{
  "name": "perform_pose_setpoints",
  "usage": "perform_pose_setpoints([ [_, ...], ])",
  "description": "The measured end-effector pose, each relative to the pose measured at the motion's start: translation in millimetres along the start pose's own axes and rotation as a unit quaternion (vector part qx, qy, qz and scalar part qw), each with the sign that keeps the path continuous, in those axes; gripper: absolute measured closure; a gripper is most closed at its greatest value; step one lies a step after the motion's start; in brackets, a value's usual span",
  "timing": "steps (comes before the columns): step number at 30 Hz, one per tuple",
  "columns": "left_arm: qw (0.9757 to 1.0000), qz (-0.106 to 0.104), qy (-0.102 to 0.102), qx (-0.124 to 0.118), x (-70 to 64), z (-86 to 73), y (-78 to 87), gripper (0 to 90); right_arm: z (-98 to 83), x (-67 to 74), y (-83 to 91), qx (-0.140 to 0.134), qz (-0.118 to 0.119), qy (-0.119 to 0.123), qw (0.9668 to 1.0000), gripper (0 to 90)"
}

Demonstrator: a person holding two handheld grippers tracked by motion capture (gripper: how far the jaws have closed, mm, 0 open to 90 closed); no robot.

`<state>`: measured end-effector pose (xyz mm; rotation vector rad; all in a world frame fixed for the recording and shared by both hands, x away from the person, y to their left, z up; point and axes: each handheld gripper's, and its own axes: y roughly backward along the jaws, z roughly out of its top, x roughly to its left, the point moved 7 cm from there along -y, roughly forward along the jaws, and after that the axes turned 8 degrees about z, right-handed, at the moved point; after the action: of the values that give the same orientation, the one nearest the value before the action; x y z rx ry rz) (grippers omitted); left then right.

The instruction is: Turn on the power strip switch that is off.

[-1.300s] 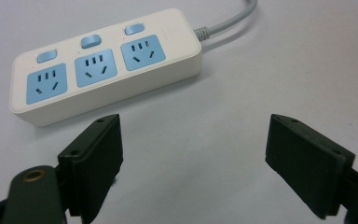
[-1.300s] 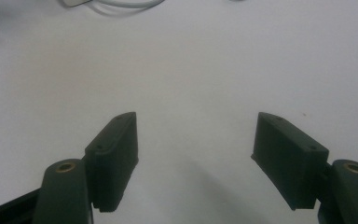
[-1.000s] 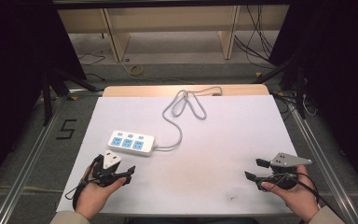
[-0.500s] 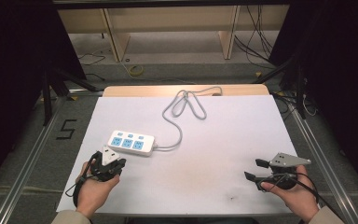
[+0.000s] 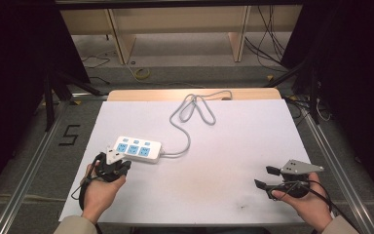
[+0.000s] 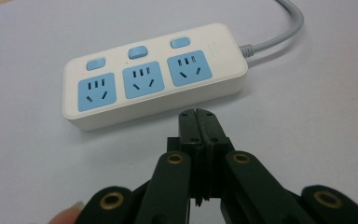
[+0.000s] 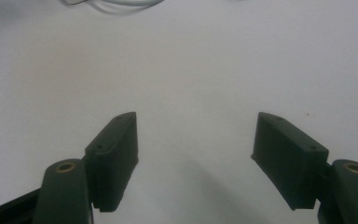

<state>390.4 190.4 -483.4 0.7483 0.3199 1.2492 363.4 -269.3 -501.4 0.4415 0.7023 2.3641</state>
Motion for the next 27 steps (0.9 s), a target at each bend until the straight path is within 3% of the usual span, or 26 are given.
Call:
perform_pose_setpoints([
  [10, 0.9999, 0.005, 0.013, -0.001, 8.1, 6.2, -10.6, 89.9, 0.0, 0.1, -0.2, 0.0, 0.001, 0.0, 1.0, 31.2],
  [27, 0.9997, 0.02, 0.014, 0.005, 16.9, 16.0, -27.1, 89.9, 0.4, 0.1, -0.5, -0.002, 0.002, 0.0, 1.0, 31.2],
])
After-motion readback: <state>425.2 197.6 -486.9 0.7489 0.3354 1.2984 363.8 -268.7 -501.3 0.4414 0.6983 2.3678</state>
